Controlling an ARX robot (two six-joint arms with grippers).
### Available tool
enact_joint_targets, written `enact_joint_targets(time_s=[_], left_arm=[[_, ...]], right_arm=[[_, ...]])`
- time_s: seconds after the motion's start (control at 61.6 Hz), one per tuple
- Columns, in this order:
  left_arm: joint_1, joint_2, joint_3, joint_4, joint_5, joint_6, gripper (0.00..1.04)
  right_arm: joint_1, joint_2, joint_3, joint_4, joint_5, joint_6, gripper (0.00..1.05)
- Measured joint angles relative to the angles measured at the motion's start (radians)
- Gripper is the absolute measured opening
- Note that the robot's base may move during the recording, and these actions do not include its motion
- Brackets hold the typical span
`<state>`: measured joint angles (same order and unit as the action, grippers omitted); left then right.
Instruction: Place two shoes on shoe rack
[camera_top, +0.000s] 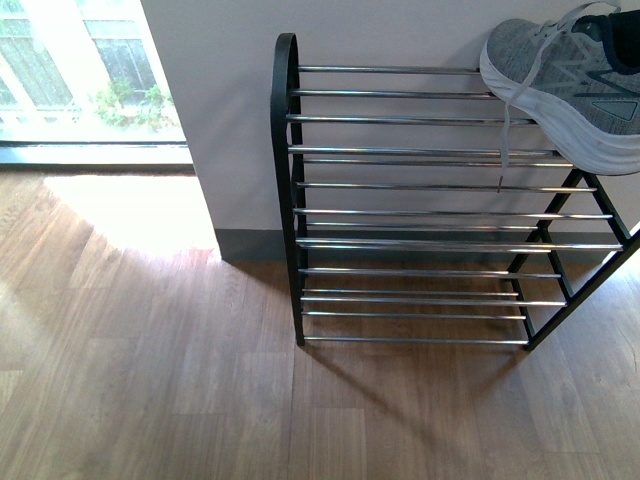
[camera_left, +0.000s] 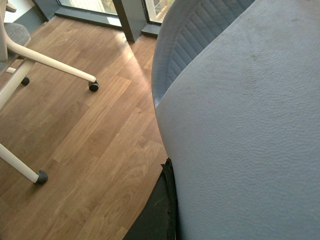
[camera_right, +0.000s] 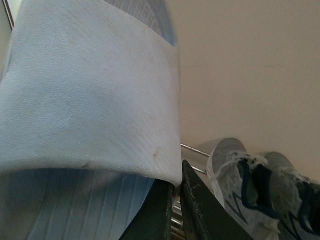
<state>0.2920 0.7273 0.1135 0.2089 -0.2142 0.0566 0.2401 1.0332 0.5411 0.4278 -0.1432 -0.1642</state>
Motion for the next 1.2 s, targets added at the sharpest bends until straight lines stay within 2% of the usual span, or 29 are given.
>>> enact_joint_targets(time_s=[0.178, 0.341, 0.552, 0.909, 1.201], left_arm=[[0.0, 0.0, 0.0, 0.0, 0.0, 0.0, 0.02], [0.0, 0.0, 0.0, 0.0, 0.0, 0.0, 0.02], [0.0, 0.0, 0.0, 0.0, 0.0, 0.0, 0.02], [0.0, 0.0, 0.0, 0.0, 0.0, 0.0, 0.02], [0.0, 0.0, 0.0, 0.0, 0.0, 0.0, 0.02]], right_arm=[[0.103, 0.285, 0.15, -0.003, 0.086, -0.023, 0.01], [0.142, 0.583, 0.364, -0.053, 0.152, -0.117, 0.01], [0.123, 0.869, 0.614, -0.119, 0.238, -0.227, 0.01], [0.108, 1.189, 0.936, -0.203, 0.368, -0.411, 0.01], [0.014, 1.304, 1.083, -0.274, 0.504, -0.509, 0.01]])
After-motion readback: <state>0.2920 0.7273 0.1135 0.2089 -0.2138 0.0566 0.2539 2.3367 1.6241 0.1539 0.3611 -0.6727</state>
